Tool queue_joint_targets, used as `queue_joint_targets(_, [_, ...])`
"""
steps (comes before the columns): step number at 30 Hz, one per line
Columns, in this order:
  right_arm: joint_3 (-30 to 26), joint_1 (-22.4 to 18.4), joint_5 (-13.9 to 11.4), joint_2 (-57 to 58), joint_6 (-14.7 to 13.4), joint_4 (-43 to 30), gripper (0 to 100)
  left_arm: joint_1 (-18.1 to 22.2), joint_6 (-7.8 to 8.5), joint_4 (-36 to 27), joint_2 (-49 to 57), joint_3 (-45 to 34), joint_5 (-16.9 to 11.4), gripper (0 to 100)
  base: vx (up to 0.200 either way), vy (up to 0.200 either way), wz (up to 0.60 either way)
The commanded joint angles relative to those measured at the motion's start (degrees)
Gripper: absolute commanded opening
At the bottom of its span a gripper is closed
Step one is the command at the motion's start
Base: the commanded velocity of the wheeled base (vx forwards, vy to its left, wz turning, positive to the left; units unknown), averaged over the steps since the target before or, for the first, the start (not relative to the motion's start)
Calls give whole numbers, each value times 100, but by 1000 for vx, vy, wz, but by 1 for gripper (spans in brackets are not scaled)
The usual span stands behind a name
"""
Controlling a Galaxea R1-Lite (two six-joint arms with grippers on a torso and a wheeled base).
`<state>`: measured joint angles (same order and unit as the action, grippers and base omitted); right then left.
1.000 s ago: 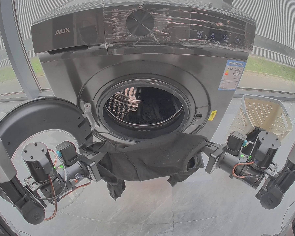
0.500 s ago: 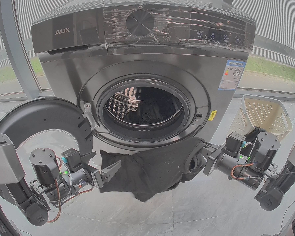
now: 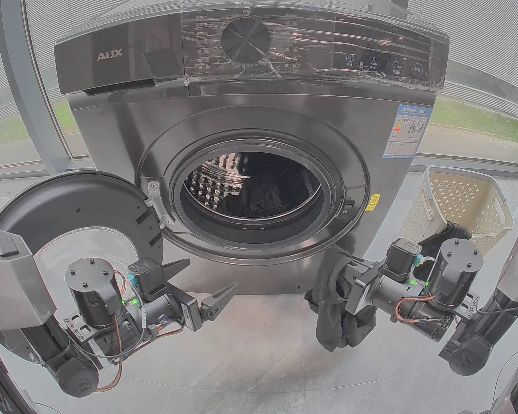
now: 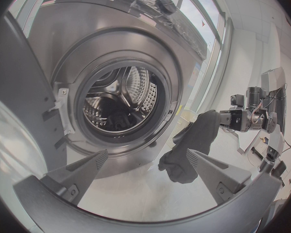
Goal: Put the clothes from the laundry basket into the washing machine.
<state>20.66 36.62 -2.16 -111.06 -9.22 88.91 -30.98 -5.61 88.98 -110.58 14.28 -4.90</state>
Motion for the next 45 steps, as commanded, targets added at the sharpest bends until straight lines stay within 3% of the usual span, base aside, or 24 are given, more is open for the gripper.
queue_joint_targets(1, [192, 38, 172, -197, -10, 4, 0, -93, 7, 5, -7, 269, 24, 100, 0, 0, 0])
queue_joint_targets(4, [500, 21, 365, -215, 8, -31, 0, -128, 7, 5, -34, 330, 24, 100, 0, 0, 0])
queue_joint_targets(13, [1159, 65, 550, -267, -1, -901, 0, -418, 7, -30, -86, 409, 156, 100, 0, 0, 0])
queue_joint_targets(21, [1818, 346, 497, -223, -36, -1640, 0, -532, 16, -21, -122, 409, 235, 100, 0, 0, 0])
queue_joint_targets(25, [2232, 372, 585, -303, -107, -1815, 0, -673, 25, -12, -166, 418, 226, 100, 0, 0, 0])
queue_joint_targets(32, [2442, 381, 893, -487, -186, -1745, 0, -840, 16, 5, -579, 488, 226, 100, 0, 0, 0])
queue_joint_targets(45, [2486, 390, 989, -487, -247, -1719, 0, -963, 25, 23, -1765, 1411, 305, 100, 0, 0, 0])
